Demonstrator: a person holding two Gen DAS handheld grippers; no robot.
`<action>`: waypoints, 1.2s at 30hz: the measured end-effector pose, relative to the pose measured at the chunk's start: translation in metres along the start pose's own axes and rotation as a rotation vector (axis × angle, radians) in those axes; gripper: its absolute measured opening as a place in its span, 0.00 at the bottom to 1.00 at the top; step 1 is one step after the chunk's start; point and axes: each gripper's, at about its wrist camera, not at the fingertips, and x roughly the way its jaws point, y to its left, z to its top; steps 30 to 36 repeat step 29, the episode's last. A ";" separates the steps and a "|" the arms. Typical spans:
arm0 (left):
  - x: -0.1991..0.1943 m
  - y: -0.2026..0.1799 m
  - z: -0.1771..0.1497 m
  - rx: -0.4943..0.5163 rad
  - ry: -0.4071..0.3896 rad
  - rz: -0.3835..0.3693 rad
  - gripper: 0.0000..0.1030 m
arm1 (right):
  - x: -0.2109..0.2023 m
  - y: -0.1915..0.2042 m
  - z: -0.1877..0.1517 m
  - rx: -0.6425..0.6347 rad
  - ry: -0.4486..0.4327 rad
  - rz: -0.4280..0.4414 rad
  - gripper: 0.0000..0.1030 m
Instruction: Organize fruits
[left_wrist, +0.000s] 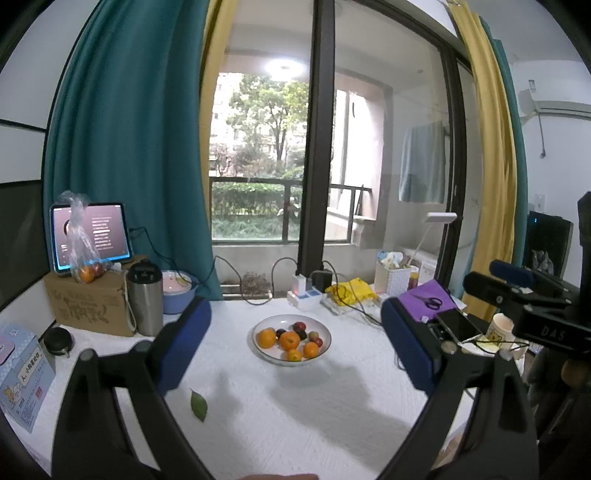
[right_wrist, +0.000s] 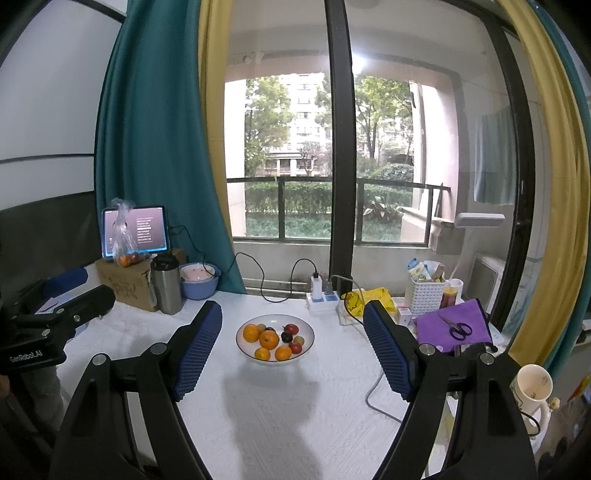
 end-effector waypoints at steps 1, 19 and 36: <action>0.000 0.000 0.000 0.000 0.001 0.000 0.91 | 0.000 0.000 0.000 -0.001 0.000 0.000 0.79; 0.001 -0.002 0.000 0.003 0.009 -0.001 0.91 | 0.000 0.000 0.000 -0.001 0.001 0.000 0.79; 0.008 -0.003 -0.003 0.004 0.032 -0.014 0.91 | 0.001 0.000 -0.003 -0.003 0.009 -0.002 0.79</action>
